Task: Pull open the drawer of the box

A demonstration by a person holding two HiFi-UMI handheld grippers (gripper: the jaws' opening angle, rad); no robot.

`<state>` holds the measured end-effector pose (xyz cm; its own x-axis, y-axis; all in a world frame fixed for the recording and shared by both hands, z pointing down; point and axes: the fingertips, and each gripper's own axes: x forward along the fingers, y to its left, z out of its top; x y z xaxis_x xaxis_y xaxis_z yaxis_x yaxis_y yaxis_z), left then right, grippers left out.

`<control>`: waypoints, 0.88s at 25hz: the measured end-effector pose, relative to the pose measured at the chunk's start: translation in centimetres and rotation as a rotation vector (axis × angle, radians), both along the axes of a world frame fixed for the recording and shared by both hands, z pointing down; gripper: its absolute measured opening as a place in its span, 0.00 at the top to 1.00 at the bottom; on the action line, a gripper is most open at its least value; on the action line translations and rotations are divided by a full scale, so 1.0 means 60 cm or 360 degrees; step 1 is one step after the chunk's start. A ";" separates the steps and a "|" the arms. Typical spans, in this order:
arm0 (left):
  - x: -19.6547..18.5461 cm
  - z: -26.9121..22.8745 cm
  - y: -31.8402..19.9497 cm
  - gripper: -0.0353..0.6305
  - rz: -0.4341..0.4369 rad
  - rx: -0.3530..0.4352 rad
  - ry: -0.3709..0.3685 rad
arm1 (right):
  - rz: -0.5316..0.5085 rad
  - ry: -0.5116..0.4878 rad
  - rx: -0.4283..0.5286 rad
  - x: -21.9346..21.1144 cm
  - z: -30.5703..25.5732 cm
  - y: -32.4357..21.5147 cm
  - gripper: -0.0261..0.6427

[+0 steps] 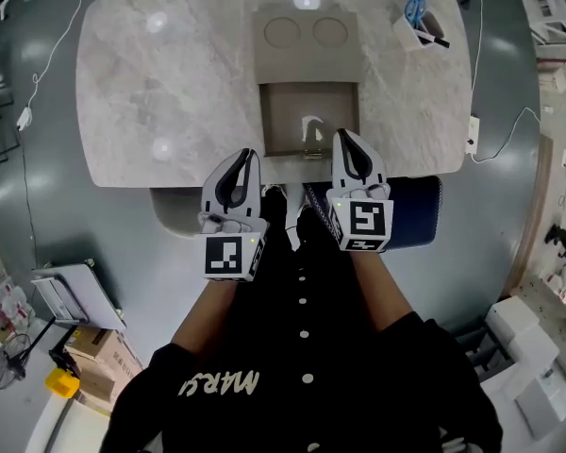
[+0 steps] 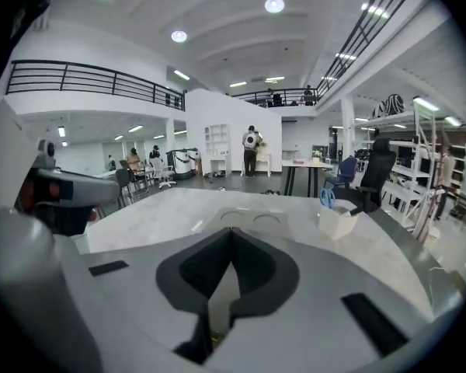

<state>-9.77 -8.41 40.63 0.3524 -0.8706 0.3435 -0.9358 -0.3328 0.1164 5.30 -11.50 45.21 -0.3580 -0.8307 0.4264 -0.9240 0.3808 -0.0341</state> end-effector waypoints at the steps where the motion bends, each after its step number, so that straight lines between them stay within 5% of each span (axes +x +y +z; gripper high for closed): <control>1: 0.000 -0.013 -0.004 0.90 0.0002 0.0026 -0.0002 | -0.0004 -0.0020 0.0030 0.006 -0.022 -0.006 0.97; 22: -0.029 -0.200 0.002 0.90 -0.0055 0.0399 0.0006 | 0.0142 -0.0170 0.0439 0.132 -0.262 0.017 0.97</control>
